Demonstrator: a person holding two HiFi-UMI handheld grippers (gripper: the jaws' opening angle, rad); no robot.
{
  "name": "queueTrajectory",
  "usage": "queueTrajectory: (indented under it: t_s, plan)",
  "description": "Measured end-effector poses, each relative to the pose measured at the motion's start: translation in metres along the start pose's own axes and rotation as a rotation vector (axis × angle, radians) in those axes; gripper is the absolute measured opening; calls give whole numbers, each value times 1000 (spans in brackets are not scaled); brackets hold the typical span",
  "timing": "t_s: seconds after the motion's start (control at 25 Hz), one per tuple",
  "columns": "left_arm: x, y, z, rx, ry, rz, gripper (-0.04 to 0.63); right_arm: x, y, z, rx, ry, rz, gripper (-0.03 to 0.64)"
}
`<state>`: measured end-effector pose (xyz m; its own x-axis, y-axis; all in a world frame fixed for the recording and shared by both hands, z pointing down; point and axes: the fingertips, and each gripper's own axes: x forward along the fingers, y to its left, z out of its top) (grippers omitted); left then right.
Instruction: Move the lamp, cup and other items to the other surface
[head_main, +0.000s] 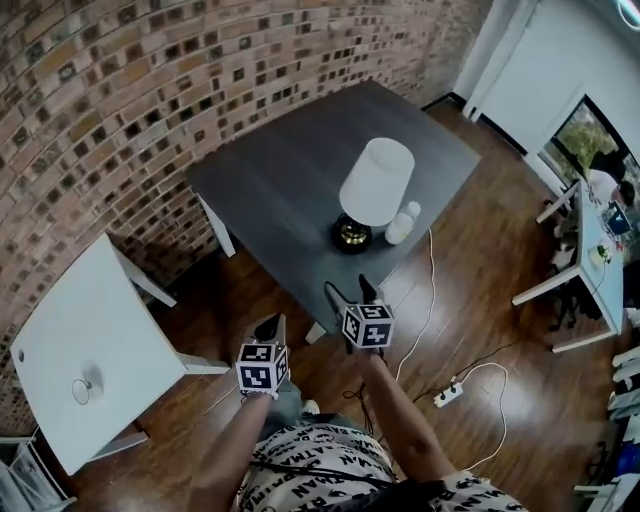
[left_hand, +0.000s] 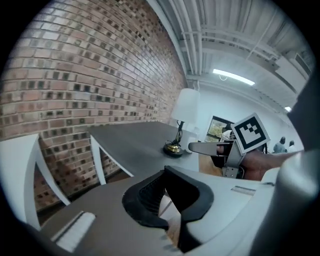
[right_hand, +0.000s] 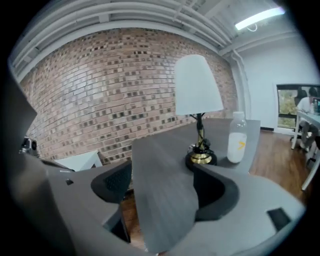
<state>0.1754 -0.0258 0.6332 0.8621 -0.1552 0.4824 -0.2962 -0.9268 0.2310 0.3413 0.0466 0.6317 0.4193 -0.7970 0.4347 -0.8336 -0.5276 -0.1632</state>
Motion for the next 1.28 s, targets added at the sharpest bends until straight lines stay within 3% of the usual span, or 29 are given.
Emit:
queueTrajectory:
  t_s: [0.2,0.28,0.52,0.56,0.92,1.16,1.28]
  plan:
    - [56,-22,37,64,14,-96,0,23,-46,30,33,-53,-77,374]
    - [73,-27,49,86,22,-126,0,34,-59,37,41,-62,-101,336]
    - [115,-32,70,123,57,-201,0,75,-96,56,70,-87,-182,306]
    - [121,-31,70,130,67,-210,0,83,-100,59,70,-92,-191,275]
    - [166,-14,72,152,115,-253,0,140,-132,67,56,-121,-249,300]
    - [190,-10,75,151,120,-271,0,155,-139,72,33,-136,-276,273]
    - [194,-10,74,154,130,-283,0,153,-145,75,28,-154,-297,212]
